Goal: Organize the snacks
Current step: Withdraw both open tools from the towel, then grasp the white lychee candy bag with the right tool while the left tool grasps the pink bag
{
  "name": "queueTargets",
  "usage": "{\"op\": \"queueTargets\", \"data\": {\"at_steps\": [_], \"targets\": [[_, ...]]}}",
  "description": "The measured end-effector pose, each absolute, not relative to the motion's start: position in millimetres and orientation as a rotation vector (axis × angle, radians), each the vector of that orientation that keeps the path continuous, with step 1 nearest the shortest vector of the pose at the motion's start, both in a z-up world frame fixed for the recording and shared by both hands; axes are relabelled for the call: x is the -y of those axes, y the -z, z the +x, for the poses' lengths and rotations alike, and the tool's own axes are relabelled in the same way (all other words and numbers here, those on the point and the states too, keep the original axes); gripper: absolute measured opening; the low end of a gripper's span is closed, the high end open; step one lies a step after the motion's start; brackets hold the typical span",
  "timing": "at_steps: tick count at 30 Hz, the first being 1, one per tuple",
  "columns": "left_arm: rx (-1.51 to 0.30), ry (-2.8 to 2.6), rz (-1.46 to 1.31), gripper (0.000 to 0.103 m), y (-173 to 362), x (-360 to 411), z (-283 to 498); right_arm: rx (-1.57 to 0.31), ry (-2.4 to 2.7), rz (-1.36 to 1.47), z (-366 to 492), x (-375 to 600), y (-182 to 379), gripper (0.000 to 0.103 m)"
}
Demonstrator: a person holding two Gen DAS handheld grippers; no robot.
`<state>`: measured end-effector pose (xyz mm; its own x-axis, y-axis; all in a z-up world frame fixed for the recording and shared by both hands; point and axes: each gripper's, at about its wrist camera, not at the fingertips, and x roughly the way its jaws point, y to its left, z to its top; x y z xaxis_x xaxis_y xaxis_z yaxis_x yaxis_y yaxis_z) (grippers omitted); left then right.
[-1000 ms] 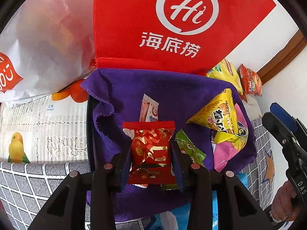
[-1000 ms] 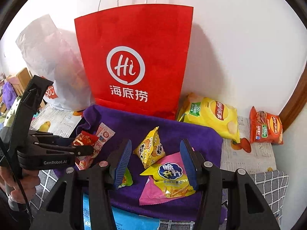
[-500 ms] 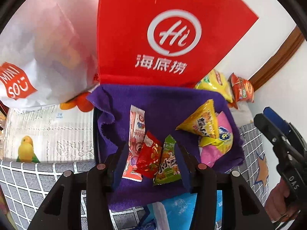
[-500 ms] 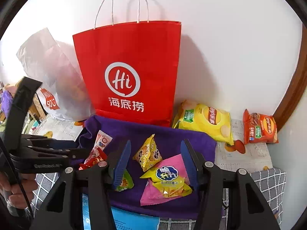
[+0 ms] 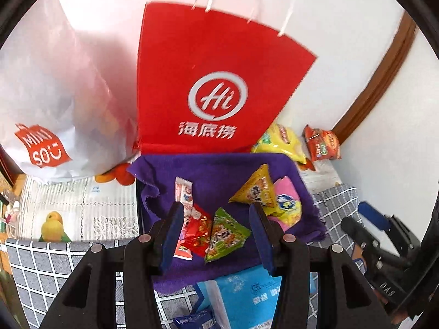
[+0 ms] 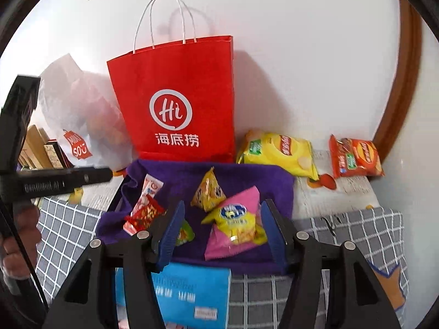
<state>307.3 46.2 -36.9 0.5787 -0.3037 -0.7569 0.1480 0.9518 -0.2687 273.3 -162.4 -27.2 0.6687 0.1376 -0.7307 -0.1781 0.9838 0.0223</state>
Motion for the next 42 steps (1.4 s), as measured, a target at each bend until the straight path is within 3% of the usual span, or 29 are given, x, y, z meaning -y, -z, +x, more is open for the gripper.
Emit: {"op": "queueTargets", "data": {"at_steps": [9, 17, 29, 42], "targets": [[-0.814, 0.286, -0.125, 0.051, -2.0, -38.8, 268.2, -0.807, -0.132, -0.051, 224.1, 180.3, 14.1, 0.059], [-0.836, 0.309, -0.126, 0.053, -4.2, -33.9, 233.8, -0.859, -0.179, -0.027, 194.6, 185.3, 15.5, 0.06], [-0.924, 0.202, -0.16, 0.053, 38.5, -61.8, 187.2, -0.874, -0.224, -0.072, 153.8, 163.2, 36.9, 0.06], [-1.013, 0.129, -0.19, 0.053, 81.3, -91.3, 154.4, -0.989, -0.273, -0.06, 134.1, 148.1, 96.7, 0.059]]}}
